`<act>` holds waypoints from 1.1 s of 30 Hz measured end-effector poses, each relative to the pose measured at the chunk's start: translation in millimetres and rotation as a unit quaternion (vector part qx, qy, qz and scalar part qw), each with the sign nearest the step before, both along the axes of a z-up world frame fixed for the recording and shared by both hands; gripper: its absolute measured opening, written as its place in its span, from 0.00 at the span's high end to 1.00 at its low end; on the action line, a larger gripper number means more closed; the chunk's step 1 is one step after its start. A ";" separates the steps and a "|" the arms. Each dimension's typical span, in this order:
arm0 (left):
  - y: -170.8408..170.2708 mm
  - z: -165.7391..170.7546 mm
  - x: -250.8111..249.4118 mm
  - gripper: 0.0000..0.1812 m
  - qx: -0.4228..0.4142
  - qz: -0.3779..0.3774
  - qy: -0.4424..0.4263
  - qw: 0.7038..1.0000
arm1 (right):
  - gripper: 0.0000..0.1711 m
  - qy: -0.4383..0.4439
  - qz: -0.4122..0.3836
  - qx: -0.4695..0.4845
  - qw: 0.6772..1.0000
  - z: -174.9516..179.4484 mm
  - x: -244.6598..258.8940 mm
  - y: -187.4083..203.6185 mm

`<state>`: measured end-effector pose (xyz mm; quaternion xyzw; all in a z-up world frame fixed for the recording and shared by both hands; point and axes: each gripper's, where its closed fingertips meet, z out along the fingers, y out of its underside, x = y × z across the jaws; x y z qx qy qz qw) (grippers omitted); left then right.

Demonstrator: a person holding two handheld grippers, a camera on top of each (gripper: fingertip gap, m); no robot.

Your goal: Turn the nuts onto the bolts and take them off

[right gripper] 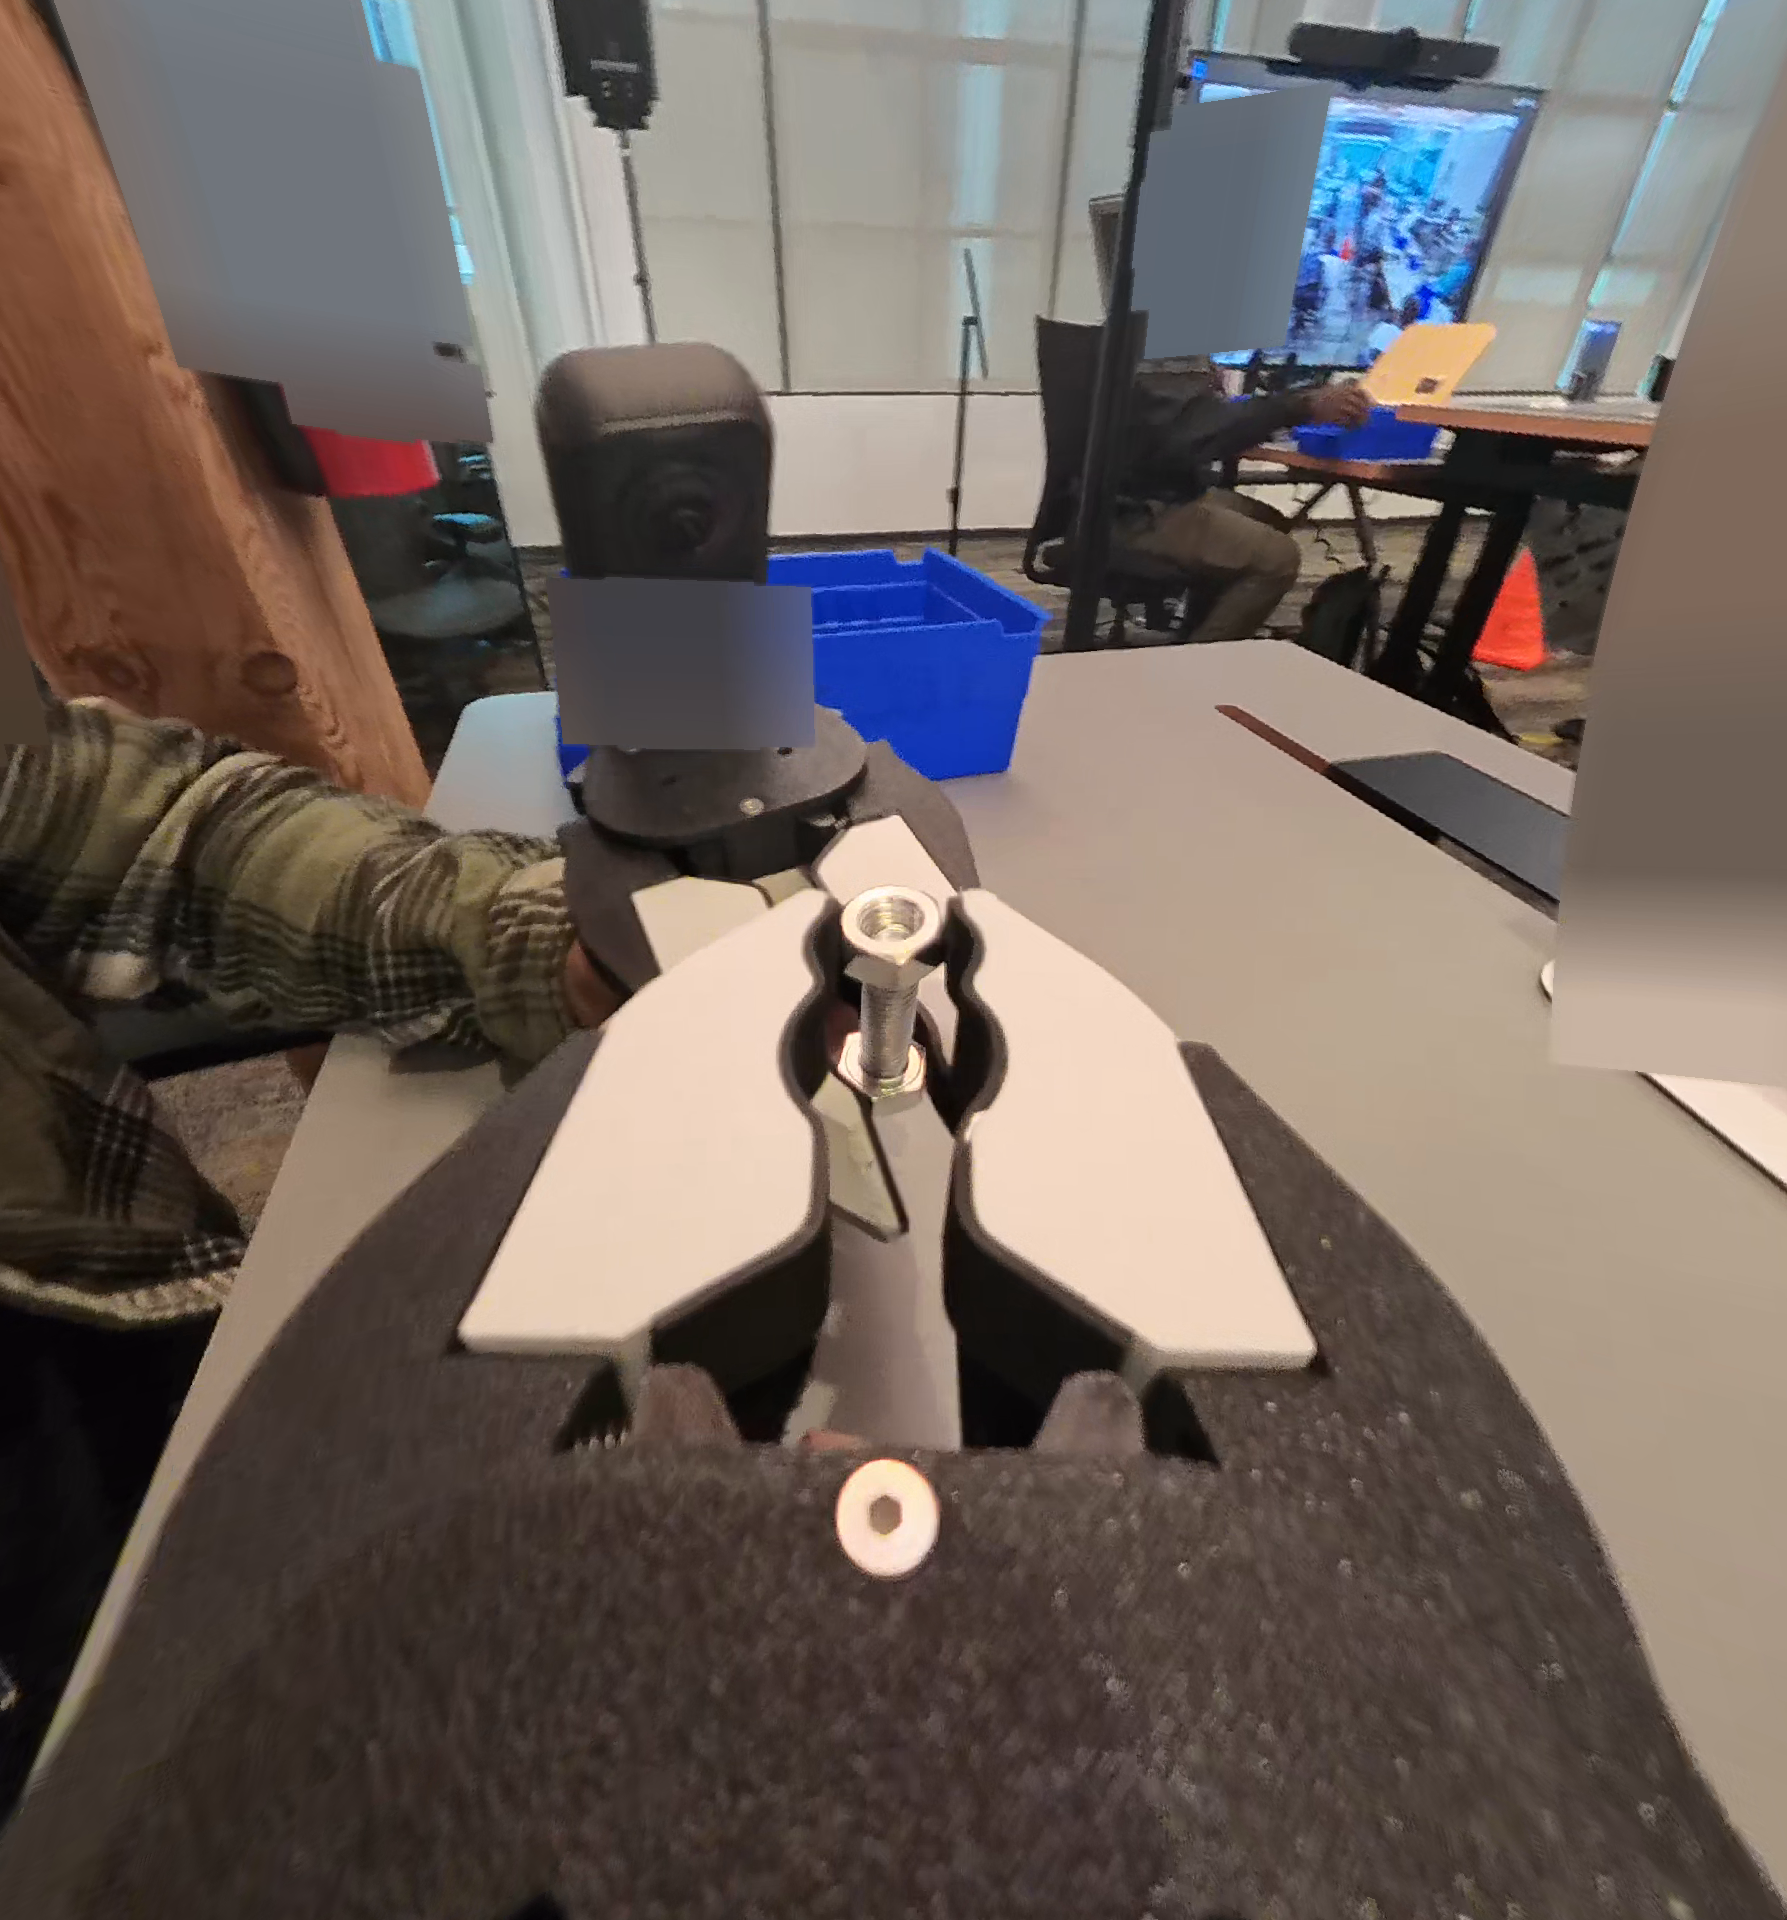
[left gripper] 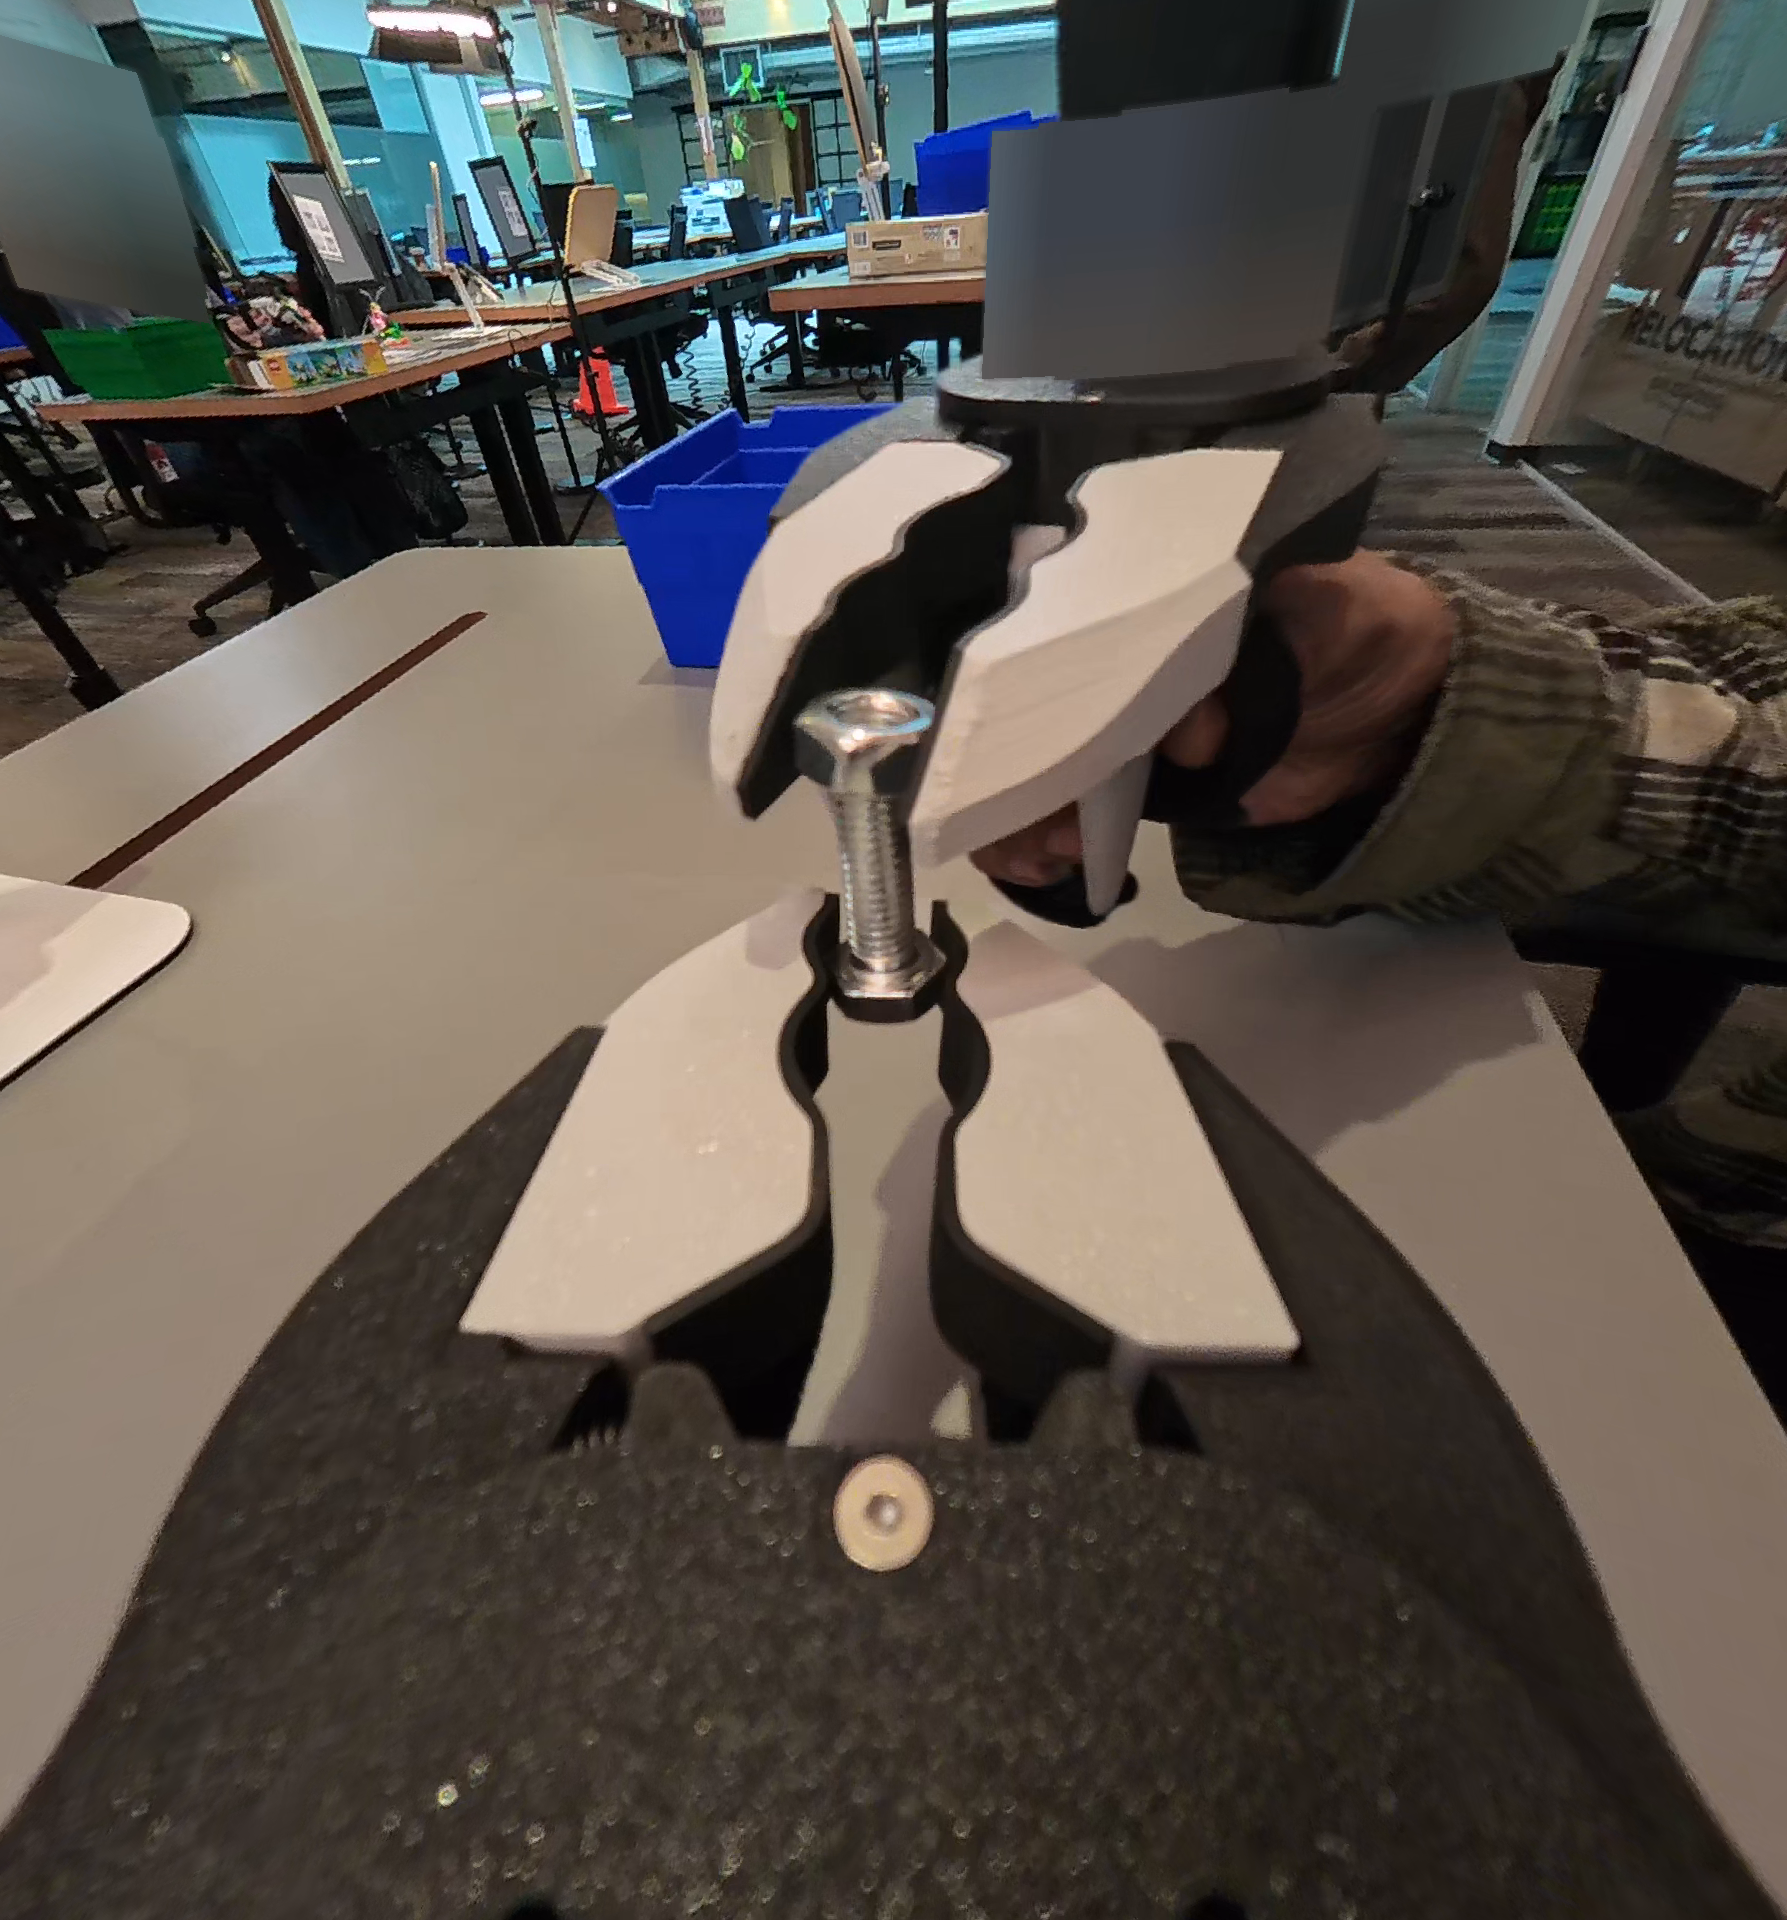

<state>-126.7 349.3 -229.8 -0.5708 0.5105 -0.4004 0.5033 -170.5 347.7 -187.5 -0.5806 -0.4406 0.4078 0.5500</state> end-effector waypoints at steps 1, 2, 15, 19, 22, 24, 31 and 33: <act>-1.0 0.8 0.1 0.91 0.003 -0.002 -0.001 1.000 | 0.89 0.000 0.015 0.005 1.000 0.6 0.0 -1.2; -1.5 0.7 0.2 0.91 0.005 -0.003 0.000 1.000 | 0.89 -0.002 0.029 0.005 1.000 0.4 0.0 -2.1; -18.1 -9.8 9.1 0.91 0.022 -0.046 0.029 0.998 | 0.89 -0.026 0.218 -0.015 0.976 -9.3 5.7 -23.9; -20.2 -16.5 11.6 0.91 0.017 -0.055 0.042 0.997 | 0.89 -0.048 0.234 -0.007 0.971 -15.7 5.3 -25.3; -19.2 -20.3 12.3 0.91 0.009 -0.055 0.051 0.997 | 0.89 -0.060 0.233 -0.012 0.971 -19.2 6.1 -23.2; -17.2 -23.0 12.2 0.91 0.004 -0.050 0.059 0.997 | 0.89 -0.070 0.227 -0.011 0.971 -21.8 7.2 -20.8; -13.5 -31.9 13.0 0.91 -0.003 -0.040 0.084 0.996 | 0.89 -0.110 0.207 -0.002 0.972 -30.5 11.1 -16.7; -13.4 -31.1 12.8 0.91 -0.004 -0.039 0.082 0.996 | 0.88 -0.114 0.203 -0.004 0.972 -31.6 11.2 -15.4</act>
